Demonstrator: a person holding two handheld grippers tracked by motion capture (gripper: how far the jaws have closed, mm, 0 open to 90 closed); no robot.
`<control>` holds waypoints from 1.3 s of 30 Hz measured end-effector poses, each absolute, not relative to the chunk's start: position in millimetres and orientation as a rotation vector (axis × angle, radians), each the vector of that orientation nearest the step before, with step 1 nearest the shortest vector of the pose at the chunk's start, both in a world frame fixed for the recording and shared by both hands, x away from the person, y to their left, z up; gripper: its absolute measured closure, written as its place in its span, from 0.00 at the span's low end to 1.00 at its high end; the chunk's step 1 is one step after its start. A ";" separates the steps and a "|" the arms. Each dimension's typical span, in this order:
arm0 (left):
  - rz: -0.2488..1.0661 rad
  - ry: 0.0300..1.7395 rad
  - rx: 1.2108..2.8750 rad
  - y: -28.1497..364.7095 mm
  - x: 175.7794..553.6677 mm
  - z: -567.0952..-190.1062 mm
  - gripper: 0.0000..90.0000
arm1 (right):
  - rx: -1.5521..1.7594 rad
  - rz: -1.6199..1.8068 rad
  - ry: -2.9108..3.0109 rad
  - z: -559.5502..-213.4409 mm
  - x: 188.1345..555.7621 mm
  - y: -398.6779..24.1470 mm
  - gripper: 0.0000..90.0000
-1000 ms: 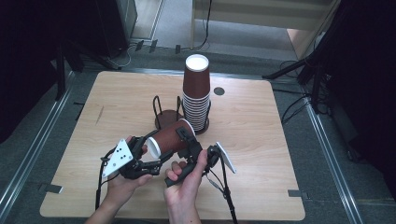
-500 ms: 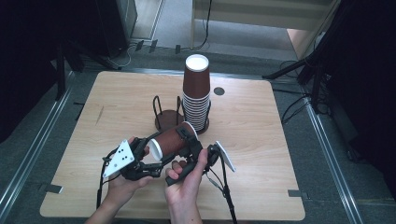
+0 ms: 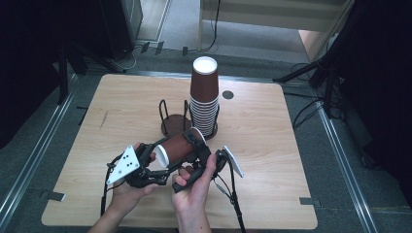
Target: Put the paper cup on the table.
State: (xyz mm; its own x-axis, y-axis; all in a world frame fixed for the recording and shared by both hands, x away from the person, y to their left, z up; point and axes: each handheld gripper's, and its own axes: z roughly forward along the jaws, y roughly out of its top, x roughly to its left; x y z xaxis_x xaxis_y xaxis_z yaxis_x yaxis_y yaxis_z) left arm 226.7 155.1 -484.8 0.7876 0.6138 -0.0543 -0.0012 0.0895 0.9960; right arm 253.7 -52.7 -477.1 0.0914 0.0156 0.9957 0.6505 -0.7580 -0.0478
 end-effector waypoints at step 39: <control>0.377 0.659 1.392 166.1 219.4 -477.3 0.00 | -1.864 -1.755 -0.658 -474.0 253.8 -56.1 0.12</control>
